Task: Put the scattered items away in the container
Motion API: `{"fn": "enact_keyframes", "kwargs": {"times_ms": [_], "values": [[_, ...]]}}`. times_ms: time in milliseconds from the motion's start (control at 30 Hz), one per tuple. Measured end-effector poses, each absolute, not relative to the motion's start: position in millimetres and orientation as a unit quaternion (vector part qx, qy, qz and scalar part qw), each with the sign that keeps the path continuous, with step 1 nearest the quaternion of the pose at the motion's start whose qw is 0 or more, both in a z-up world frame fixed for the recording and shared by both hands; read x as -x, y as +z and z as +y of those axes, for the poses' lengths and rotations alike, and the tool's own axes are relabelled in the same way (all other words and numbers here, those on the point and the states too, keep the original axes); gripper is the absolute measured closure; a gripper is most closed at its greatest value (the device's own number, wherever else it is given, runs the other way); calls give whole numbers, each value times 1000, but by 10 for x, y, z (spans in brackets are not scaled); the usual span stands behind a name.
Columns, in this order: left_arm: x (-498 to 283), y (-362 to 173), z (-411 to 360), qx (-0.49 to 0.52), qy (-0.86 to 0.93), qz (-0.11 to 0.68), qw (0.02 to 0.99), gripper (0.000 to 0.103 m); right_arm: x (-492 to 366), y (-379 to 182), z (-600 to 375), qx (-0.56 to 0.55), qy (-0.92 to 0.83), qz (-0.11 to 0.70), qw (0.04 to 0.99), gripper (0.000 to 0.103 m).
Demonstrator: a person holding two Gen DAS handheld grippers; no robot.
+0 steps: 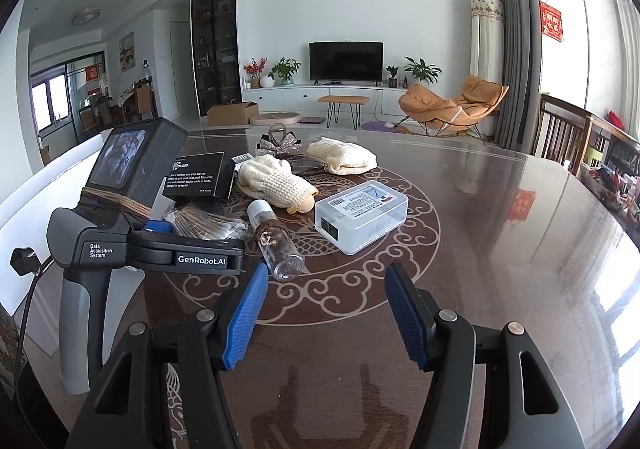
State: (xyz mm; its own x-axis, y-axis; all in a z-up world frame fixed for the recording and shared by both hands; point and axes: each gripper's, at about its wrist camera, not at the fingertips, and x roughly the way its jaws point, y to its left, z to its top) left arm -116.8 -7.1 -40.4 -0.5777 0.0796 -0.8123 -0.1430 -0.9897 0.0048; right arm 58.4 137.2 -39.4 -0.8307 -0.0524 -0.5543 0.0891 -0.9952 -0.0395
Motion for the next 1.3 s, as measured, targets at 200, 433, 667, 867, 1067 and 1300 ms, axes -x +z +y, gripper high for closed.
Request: {"fn": "enact_keyframes", "kwargs": {"times_ms": [200, 433, 667, 867, 1067, 1300], "values": [[1166, -403, -70, 455, 888, 35, 63, 0, -620, -377, 1375, -277, -960, 30, 38, 41], [1167, -404, -72, 455, 888, 35, 63, 0, -625, -365, 1370, -277, -960, 31, 39, 41], [1169, -405, -70, 455, 888, 35, 63, 0, -634, -358, 1375, -275, -960, 31, 37, 41], [1168, -404, -69, 455, 888, 35, 63, 0, -638, -359, 1382, -272, -961, 27, 37, 41], [1168, -404, -70, 455, 888, 35, 63, 0, -636, -360, 1380, -274, -961, 27, 37, 41], [1168, -405, -72, 455, 888, 34, 63, 0, -639, -362, 1393, -273, -961, 23, 37, 41]]}}
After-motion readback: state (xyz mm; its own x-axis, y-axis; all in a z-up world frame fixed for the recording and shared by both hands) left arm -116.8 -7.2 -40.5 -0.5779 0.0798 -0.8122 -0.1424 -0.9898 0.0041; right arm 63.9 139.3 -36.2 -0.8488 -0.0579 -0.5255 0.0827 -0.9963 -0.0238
